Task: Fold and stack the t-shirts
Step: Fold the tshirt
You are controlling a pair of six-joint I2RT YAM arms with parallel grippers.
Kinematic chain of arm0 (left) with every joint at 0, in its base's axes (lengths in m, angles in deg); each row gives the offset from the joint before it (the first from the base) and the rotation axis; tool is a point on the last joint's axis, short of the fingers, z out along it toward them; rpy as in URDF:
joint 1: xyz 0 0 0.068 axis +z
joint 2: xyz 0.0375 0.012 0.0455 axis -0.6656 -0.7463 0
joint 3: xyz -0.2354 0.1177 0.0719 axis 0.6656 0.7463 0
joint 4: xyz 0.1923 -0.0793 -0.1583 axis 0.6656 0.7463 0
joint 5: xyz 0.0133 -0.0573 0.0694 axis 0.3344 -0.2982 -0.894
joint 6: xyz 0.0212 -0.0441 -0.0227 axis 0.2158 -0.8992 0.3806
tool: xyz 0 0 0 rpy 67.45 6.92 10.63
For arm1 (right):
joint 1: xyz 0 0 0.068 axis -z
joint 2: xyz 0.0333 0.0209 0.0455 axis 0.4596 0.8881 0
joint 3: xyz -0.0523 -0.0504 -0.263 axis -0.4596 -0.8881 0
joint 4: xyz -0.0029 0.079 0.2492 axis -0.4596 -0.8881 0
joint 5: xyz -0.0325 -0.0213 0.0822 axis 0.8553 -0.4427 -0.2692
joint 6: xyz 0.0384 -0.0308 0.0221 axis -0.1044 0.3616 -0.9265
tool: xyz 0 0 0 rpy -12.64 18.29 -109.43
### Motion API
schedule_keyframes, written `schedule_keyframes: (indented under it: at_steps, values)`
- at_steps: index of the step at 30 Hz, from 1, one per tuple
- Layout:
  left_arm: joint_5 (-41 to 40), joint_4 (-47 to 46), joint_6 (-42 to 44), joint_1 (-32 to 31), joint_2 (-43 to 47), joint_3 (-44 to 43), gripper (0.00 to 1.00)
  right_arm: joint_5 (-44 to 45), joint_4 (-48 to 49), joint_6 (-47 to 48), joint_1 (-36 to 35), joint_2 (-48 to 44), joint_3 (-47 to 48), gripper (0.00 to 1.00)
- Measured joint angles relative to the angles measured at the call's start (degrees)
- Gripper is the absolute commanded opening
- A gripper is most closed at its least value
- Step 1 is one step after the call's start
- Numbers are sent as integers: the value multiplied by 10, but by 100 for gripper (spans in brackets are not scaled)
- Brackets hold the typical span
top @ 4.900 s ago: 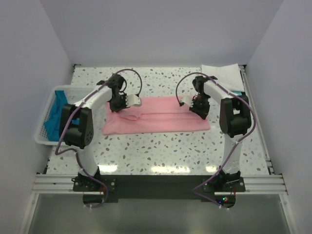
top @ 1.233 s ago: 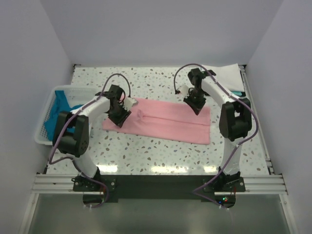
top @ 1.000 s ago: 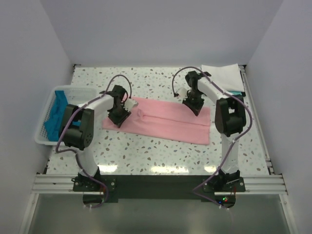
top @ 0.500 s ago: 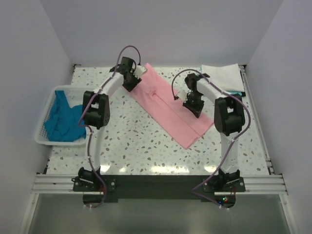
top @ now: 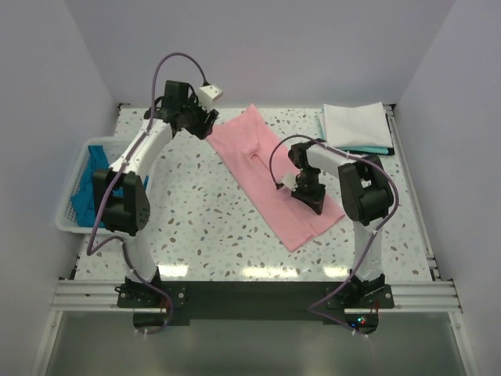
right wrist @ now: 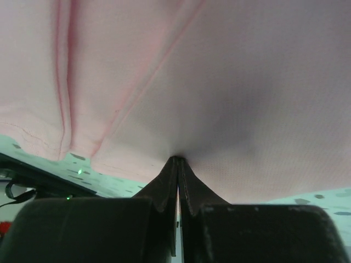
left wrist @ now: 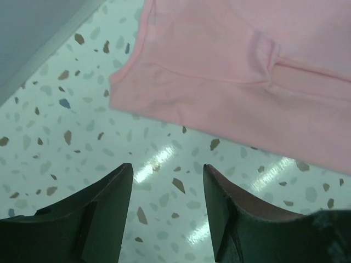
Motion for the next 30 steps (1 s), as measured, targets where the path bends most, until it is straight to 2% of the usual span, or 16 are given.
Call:
schedule_keyframes:
  at_steps: [6,9,11,14,17,20,23,25,30]
  values:
    - [14,14,-19,6,62,122,59,-29,-23,-29,-73,-10,-38,0]
    - [9,25,-32,8,92,183,59,-98,-28,-63,-147,-10,-44,2]
    - [8,34,-37,9,103,206,58,-161,-18,-90,-206,-9,-42,6]
    - [10,47,-42,9,108,226,58,-250,5,-129,-284,0,-27,17]
    - [21,56,-47,9,107,228,57,-311,8,-146,-315,2,-3,28]
    - [37,60,-53,9,98,220,57,-338,-11,-146,-292,2,47,28]
    - [54,57,-68,9,76,206,56,-347,-31,-143,-230,2,118,25]
    - [63,54,-78,7,62,201,54,-334,-33,-144,-176,3,169,19]
    - [90,37,-110,-7,19,194,47,-255,3,-174,-67,33,268,14]
